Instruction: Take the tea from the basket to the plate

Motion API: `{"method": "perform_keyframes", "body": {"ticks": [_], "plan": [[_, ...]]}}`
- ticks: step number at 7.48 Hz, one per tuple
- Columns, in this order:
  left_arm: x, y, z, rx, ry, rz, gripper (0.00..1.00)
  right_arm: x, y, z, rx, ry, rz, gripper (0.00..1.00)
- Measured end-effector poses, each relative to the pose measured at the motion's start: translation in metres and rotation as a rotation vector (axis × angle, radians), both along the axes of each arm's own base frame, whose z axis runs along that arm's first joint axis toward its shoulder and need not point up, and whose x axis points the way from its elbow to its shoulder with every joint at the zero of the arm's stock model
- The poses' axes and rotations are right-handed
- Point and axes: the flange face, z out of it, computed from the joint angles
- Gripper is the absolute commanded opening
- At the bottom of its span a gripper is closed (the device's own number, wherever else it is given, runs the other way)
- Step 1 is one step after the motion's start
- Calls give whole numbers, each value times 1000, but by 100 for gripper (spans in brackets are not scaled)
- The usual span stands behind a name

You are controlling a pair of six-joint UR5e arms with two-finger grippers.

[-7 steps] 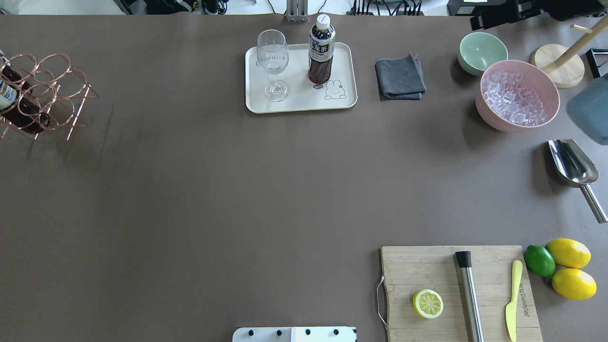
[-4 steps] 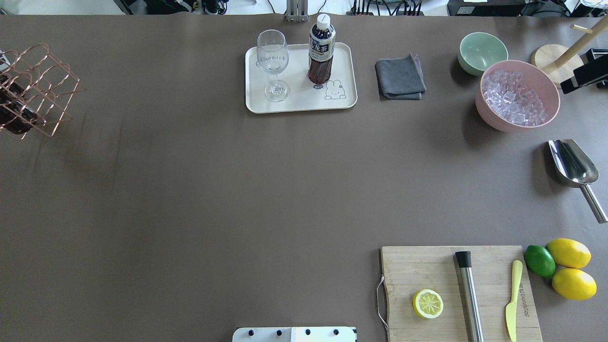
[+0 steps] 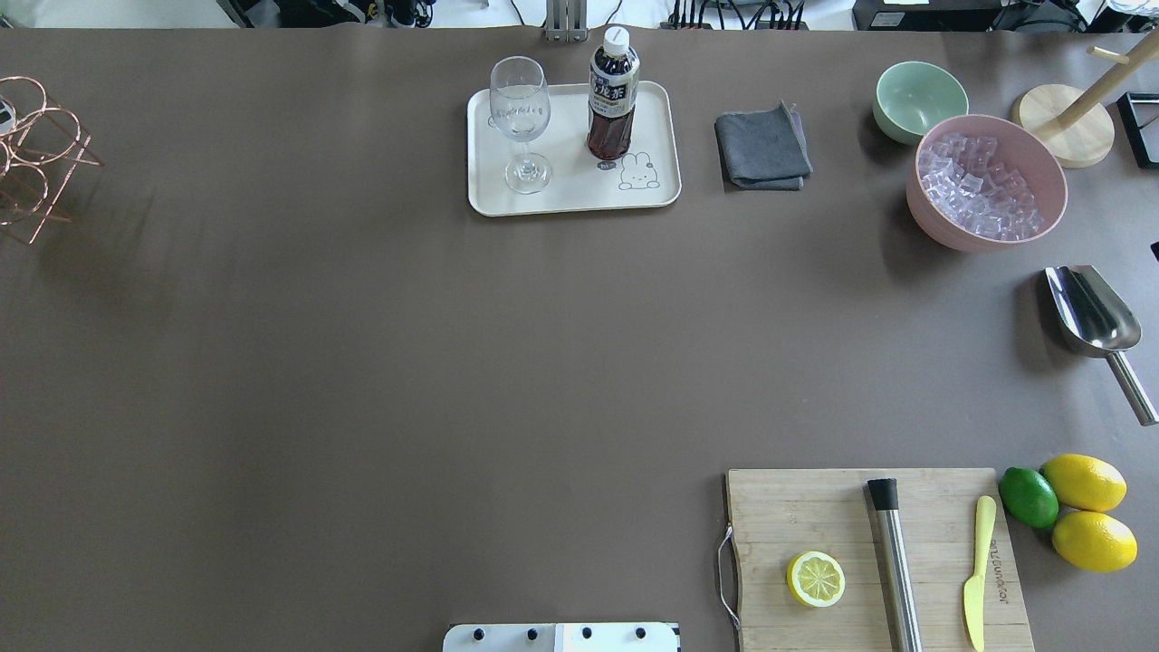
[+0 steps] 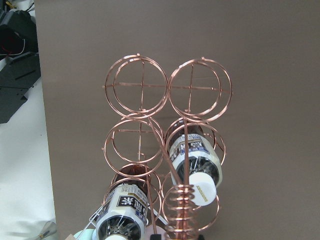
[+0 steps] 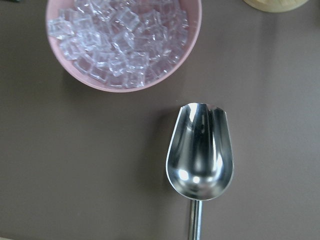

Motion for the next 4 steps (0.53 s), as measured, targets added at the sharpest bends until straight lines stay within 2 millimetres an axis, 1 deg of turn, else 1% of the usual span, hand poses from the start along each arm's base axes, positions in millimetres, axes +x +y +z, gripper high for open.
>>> {"method": "perform_keyframes", "body": {"ticks": [1,2,4], "plan": [[2,0,0,-24,6,-24,0,9,0,35,-62,12,12,100],[9,-1,-1,-55,15,-50,0,11,-5,54,-96,17,15,100],[24,-3,-1,-86,22,-62,0,9,-9,67,-122,26,8,100]]}}
